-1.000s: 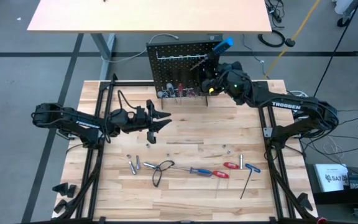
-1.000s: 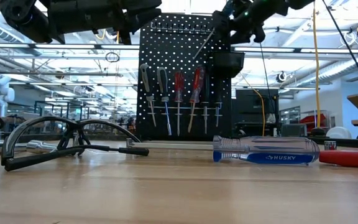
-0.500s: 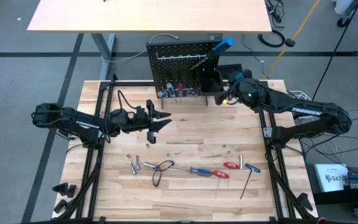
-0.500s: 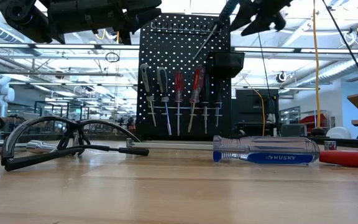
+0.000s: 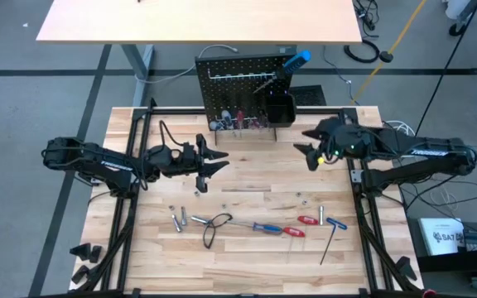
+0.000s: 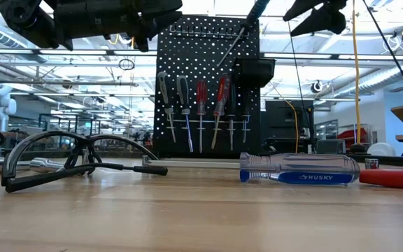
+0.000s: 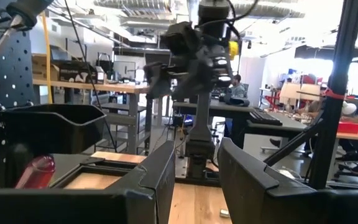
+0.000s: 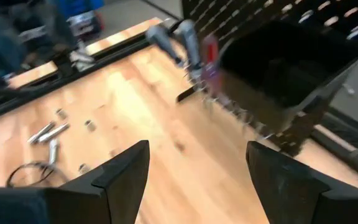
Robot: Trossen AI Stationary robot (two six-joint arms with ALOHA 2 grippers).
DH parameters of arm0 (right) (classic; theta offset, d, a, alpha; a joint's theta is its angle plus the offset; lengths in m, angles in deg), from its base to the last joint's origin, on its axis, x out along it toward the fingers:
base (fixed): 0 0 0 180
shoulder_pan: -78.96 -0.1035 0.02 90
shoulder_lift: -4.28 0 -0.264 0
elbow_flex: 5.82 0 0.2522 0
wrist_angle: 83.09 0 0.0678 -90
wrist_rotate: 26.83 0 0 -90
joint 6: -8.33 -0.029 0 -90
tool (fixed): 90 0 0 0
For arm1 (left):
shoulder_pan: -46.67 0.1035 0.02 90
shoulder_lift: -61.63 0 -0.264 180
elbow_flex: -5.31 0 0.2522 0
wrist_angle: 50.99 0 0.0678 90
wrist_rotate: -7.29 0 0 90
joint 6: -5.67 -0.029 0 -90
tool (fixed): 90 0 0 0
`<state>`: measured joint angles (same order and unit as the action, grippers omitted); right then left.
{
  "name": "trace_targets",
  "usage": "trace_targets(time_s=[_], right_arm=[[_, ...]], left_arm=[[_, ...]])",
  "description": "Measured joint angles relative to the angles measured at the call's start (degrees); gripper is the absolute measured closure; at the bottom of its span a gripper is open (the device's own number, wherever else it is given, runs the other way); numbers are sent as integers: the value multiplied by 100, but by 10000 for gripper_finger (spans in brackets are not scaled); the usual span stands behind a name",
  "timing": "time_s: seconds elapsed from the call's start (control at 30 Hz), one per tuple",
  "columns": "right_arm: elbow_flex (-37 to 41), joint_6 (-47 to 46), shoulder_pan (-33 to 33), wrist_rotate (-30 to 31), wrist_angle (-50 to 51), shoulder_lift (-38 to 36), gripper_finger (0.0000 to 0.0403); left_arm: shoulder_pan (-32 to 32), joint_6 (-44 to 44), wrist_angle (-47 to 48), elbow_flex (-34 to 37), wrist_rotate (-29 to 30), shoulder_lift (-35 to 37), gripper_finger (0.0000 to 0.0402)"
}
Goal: Hang tools onto peg board
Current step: Hang the blue screwdriver on the peg board
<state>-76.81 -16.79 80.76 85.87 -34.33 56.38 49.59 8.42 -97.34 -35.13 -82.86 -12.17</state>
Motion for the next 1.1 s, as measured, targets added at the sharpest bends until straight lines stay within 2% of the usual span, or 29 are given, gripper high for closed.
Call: trace_targets(time_s=[0.23, 0.43, 0.63, 0.8, 0.93, 1.1], right_arm=[[787, -472, -617, -10, -882, 11, 142], [1350, -725, -1125, -24, -1884, 93, 142], [2027, -755, -1579, 247, -3477, 366, 142], [2512, -1027, -1804, 146, -4225, 827, 142], [2593, -1335, -2012, -18, -4536, 1299, 142], [2593, -1379, -2138, 128, -5811, 2199, 142]], left_arm=[[-29, 473, 697, 0, -13, 0, 278], [-419, 584, 1621, 0, -81, 0, 278], [-873, 525, 2416, 0, -42, 0, 278], [-1186, 292, 2859, 0, -22, 0, 278], [-1437, 549, 3064, 0, -18, 0, 278], [-1916, 597, 3141, -16, 208, 0, 278]])
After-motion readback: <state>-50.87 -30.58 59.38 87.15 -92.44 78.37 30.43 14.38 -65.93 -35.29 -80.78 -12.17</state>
